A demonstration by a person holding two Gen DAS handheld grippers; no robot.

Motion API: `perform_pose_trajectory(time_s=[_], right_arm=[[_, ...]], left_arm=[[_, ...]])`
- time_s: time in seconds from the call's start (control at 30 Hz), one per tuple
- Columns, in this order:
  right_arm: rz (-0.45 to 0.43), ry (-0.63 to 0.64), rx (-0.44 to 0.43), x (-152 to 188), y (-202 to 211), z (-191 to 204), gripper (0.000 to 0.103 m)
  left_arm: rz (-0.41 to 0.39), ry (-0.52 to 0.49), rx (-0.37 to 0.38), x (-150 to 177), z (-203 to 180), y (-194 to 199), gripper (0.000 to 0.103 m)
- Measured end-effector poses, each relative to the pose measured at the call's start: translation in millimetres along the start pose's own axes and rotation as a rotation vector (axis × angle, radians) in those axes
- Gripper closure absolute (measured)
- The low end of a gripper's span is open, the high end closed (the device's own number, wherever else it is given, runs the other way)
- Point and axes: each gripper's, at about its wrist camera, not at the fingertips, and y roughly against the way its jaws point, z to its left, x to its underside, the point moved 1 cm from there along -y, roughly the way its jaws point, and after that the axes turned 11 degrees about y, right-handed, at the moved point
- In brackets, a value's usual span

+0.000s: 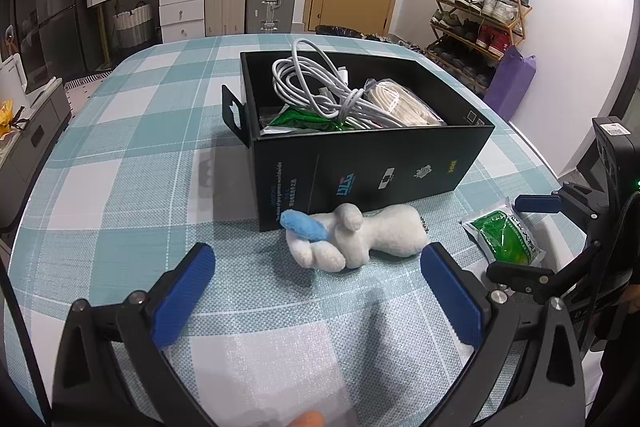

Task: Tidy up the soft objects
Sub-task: 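Reach and grasp the green medicine sachet packet with the right tool, then grasp the white plush toy with the left tool while the right tool holds the green packet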

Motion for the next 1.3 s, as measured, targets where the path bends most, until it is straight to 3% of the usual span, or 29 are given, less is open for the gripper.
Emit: perform_pose_trajectory(time_s=[0.1,0.2,0.37,1.07,1.3], right_arm=[[-0.014,0.003,0.001,-1.6,0.7,1.5,0.006],[-0.040,0.023,-0.008,-3.5,4.8,7.2,0.025],[-0.056,0.049,-0.022,-2.8,7.0,15.1,0.038],[-0.135,0.049,-0.042,-5.4,23.2,16.4,0.043],[-0.157,0.033,-0.030,-5.8,30.7,12.6,0.043]], left_arm=[[0.001,0.000,0.000,0.1,-0.2,-0.6,0.000],[0.001,0.000,0.001,0.6,0.0,-1.2,0.000],[0.001,0.000,0.001,0.6,0.0,-1.9,0.000],[0.004,-0.007,-0.005,2.3,-0.9,-4.3,0.000],[0.042,-0.034,-0.031,3.0,-12.0,-10.5,0.000]])
